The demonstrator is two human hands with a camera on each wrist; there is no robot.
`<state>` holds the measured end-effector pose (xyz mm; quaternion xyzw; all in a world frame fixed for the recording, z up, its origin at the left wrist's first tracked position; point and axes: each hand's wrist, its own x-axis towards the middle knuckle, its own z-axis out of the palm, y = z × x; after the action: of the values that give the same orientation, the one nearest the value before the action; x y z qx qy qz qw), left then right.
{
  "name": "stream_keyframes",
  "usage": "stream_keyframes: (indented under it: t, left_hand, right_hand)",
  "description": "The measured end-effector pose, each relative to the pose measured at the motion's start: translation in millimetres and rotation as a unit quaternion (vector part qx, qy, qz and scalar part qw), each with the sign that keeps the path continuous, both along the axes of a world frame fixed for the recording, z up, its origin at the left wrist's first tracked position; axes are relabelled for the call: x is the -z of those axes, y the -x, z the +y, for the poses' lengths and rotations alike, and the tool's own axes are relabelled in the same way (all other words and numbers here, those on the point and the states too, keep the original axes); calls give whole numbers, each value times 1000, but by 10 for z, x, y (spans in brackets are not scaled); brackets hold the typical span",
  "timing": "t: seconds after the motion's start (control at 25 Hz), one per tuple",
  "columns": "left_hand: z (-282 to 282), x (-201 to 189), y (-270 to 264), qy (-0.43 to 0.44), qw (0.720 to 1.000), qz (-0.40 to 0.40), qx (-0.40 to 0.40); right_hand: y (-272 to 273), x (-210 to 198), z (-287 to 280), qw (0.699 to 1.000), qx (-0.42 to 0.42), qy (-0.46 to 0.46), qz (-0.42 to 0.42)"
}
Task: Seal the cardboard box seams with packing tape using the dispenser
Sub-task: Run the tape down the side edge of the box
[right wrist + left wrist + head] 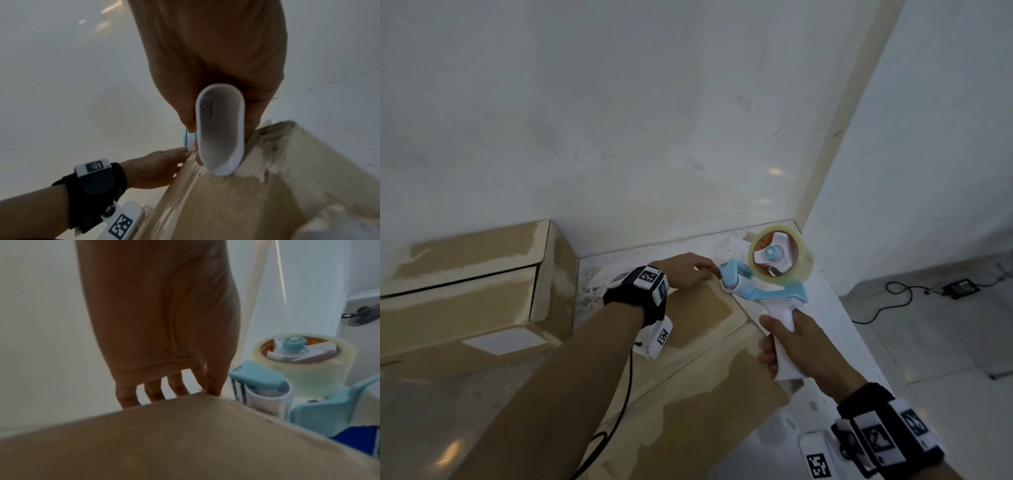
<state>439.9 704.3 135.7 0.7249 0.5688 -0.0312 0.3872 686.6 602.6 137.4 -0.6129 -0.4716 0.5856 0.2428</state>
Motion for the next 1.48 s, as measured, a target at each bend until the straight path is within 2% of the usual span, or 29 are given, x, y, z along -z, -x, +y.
stream_keyframes:
  t: [0.24,0.52,0.68,0.8,0.92,1.0,1.12,1.2,1.4,1.48]
  left_hand:
    - [-117,40,37,38,998,-32,-38]
    - [-61,170,98,31,999,29,-13]
    - [-47,188,79,25,998,48,-22]
    - [-67,181,56,18,999,31,-22]
    - [-77,64,-23,-22,998,-39,-42]
    - [-53,-12,-79,-35,999,-37,-9]
    - [-44,-16,-131,11,998,46,50]
    - [-46,-9,-111,45,995,68,63]
    - [-81,-66,-53,46,996,55,47]
    - [-101,-69,-42,74,997,17,-8]
  right_hand:
    - [-20,17,13,1000,-11,-7,-9]
    - [-132,-78,46,999,-29,26,2]
    - [-380,-150,-239,998,-28,49,2]
    - [-363,-128,-559,999,4,49,17]
    - [-289,-64,-624,998,48,36,30]
    - [-287,-66,-604,998,50,30,30]
    - [-288,-85,-624,999,48,19,14]
    - [-262,-82,-637,999,51,11,-1]
    - [-259,-38,-617,998,55,8,-22]
    - [-262,-35,-613,998,52,10,-22]
